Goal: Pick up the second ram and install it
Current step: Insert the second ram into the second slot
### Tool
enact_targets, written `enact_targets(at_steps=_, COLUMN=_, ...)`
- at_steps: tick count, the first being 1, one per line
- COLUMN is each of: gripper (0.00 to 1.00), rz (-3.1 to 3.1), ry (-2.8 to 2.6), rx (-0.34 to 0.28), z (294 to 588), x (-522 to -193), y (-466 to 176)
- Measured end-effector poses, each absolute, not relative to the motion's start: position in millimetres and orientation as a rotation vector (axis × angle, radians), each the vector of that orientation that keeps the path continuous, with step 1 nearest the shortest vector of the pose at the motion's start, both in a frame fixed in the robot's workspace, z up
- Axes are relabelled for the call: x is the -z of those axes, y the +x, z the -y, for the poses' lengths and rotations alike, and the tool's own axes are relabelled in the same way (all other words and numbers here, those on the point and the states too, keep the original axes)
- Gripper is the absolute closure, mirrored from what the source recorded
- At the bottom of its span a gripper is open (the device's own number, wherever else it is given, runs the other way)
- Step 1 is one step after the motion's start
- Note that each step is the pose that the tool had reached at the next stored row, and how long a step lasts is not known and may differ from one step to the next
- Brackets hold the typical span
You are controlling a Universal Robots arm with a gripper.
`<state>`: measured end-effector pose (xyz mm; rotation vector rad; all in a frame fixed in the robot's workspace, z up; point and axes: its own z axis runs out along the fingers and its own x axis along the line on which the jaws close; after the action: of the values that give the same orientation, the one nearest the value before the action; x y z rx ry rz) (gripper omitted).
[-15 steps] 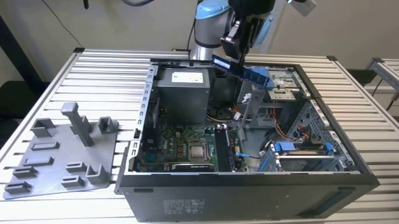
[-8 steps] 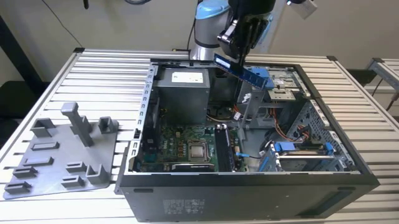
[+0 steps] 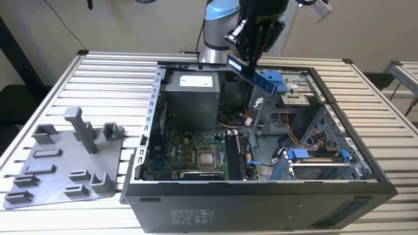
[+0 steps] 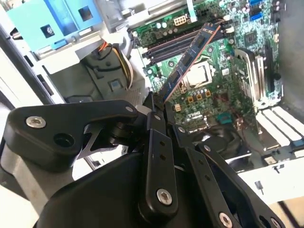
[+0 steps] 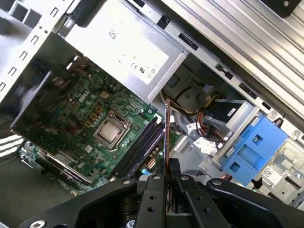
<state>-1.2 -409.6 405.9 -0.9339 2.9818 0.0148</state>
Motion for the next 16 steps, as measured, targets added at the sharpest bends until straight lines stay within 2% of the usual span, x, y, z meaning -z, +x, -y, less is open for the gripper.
enact_targets(at_steps=16, gripper=0.86, rz=-3.084, ry=-0.492, rx=-0.011, z=409.6, x=-405.6, y=-1.1)
